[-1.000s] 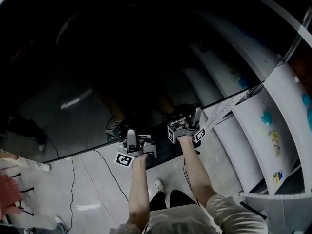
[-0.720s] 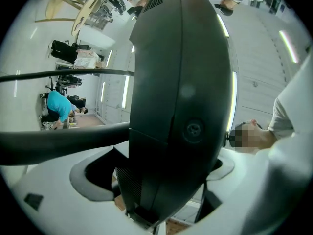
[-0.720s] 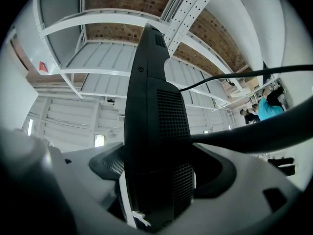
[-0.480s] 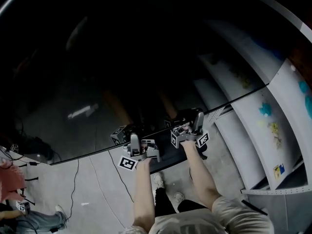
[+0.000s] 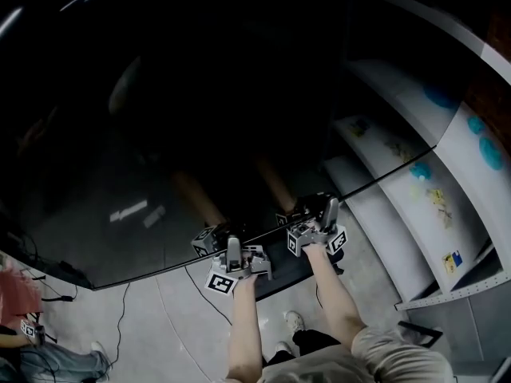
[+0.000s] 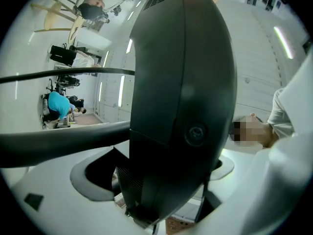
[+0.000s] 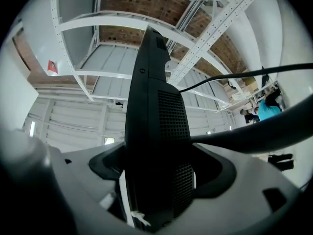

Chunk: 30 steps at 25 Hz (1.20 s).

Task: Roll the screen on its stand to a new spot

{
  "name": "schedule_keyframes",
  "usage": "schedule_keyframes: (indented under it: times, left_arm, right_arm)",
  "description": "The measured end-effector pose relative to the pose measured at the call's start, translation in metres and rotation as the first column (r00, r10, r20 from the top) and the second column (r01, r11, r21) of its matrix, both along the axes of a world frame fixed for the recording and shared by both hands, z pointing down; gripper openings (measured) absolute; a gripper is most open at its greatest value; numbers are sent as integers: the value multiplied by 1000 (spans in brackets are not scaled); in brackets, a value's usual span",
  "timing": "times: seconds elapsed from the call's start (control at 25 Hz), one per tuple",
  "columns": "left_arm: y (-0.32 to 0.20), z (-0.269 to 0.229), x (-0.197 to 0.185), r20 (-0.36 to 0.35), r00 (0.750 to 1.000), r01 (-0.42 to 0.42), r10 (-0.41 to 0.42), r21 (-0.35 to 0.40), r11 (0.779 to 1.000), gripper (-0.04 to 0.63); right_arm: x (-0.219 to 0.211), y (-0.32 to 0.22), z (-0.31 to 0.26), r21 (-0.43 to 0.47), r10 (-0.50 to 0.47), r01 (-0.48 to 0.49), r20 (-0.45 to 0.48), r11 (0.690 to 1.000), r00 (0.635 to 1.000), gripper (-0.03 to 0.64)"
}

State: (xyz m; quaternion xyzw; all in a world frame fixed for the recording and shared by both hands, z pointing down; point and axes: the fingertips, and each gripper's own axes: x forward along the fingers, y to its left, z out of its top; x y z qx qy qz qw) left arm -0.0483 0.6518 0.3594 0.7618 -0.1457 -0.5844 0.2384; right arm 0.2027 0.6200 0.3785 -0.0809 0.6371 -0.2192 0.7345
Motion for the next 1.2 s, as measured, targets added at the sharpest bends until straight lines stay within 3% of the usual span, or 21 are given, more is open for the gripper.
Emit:
schedule_keyframes:
  times: [0.24, 0.64, 0.76, 0.84, 0.96, 1.08, 1.2]
  left_arm:
    - [15, 1, -3, 22, 1000, -18, 19, -53, 998, 528]
    - [106, 0, 5, 8, 999, -37, 38, -23, 999, 529]
    - [121, 6, 13, 11, 999, -37, 37, -20, 999, 529]
    - [128, 18, 24, 85, 996, -21, 25, -45, 999, 528]
    - [136, 48, 35, 240, 971, 38, -7, -122, 992, 528]
    - [154, 72, 44, 297, 955, 36, 25, -197, 980, 528]
    - [162, 90, 60, 414, 907, 43, 75, -268, 962, 525]
  right_arm:
    - [-3, 16, 1, -31, 13, -13, 12, 999, 1000, 391]
    - [8, 118, -1, -8, 47, -48, -107, 999, 993, 391]
    - [17, 134, 8, -51, 18, -27, -175, 998, 984, 391]
    - [24, 142, 16, -102, -4, -22, -250, 995, 968, 391]
    - [28, 153, 27, -184, -25, -49, -381, 982, 924, 390]
    - [24, 168, 42, -274, -68, -80, -492, 958, 868, 390]
    - [21, 179, 63, -366, -110, -139, -582, 920, 806, 388]
